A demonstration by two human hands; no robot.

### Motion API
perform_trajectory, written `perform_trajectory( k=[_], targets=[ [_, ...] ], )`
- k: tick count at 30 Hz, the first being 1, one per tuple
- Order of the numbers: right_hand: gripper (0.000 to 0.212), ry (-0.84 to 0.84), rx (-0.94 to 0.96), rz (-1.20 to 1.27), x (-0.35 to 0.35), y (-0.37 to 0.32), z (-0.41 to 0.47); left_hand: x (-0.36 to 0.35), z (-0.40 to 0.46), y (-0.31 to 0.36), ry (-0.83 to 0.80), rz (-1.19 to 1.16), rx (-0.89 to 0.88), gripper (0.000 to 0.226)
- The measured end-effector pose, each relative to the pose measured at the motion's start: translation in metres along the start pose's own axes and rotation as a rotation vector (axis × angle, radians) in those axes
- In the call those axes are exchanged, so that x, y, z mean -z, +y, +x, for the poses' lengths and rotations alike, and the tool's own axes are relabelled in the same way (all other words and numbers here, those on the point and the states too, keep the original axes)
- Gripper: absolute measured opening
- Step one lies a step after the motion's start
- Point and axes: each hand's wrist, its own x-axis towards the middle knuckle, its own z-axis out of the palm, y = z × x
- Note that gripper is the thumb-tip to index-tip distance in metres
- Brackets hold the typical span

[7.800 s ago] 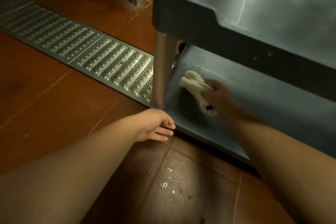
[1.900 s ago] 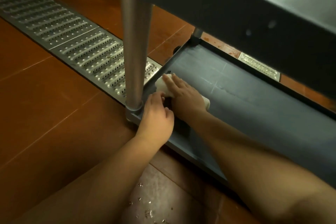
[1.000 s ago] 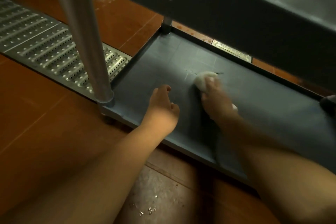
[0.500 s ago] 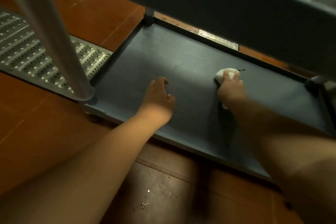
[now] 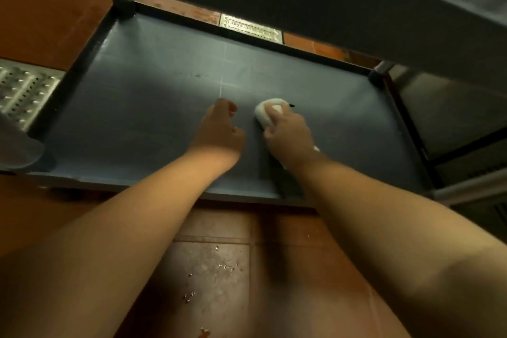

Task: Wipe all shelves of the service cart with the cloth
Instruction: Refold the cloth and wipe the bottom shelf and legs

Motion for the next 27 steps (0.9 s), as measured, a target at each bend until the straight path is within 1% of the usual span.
perform_trajectory(
  k=[2,4,5,6,8,10,12,16,19,21,22,24,26,27],
  targets=[
    [0.05,-0.042,0.201,-0.004,-0.013,-0.049,-0.006,0.011,0.002,-0.002,0.028,-0.004,0.012,0.033],
    [0.053,-0.086,0.333,-0.026,-0.026,-0.092,-0.008,0.023,0.008,-0.01,0.091,0.038,0.0,0.033],
    [0.051,-0.095,0.344,-0.026,-0.031,-0.107,-0.009,0.03,0.01,-0.016,0.117,0.057,0.009,0.036],
    [0.051,-0.071,0.332,-0.03,-0.034,-0.115,-0.011,0.036,0.013,-0.022,0.138,0.054,0.036,0.042],
    [0.057,0.02,0.31,-0.042,-0.035,-0.112,-0.012,0.041,0.014,-0.031,0.156,0.033,0.098,0.045],
    [0.061,0.028,0.252,0.017,-0.03,-0.085,-0.01,0.038,0.007,-0.035,0.146,0.061,0.109,0.039],
    [0.06,0.016,0.126,0.103,-0.019,-0.044,-0.008,0.031,-0.004,-0.037,0.109,0.063,0.08,0.034],
    [0.058,0.015,-0.076,0.069,0.006,0.055,-0.014,0.019,-0.021,-0.034,0.082,0.068,0.052,0.033],
    [0.059,-0.022,-0.265,0.055,0.024,0.142,-0.035,0.001,-0.021,-0.02,0.064,0.06,0.045,0.033],
    [0.059,-0.01,-0.385,0.024,0.038,0.189,-0.055,-0.016,-0.02,-0.004,0.056,0.043,0.037,0.034],
    [0.058,0.004,-0.431,0.019,0.043,0.206,-0.064,-0.026,-0.019,0.004,0.04,0.039,0.028,0.034],
    [0.055,0.039,-0.459,0.003,0.05,0.223,-0.074,-0.047,-0.022,0.023,-0.017,0.018,0.008,0.033],
    [0.054,0.037,-0.458,-0.012,0.052,0.222,-0.076,-0.068,-0.028,0.038,-0.087,-0.03,-0.001,0.034],
    [0.056,0.011,-0.442,-0.015,0.052,0.216,-0.075,-0.075,-0.032,0.043,-0.115,-0.036,-0.006,0.034]
  ],
)
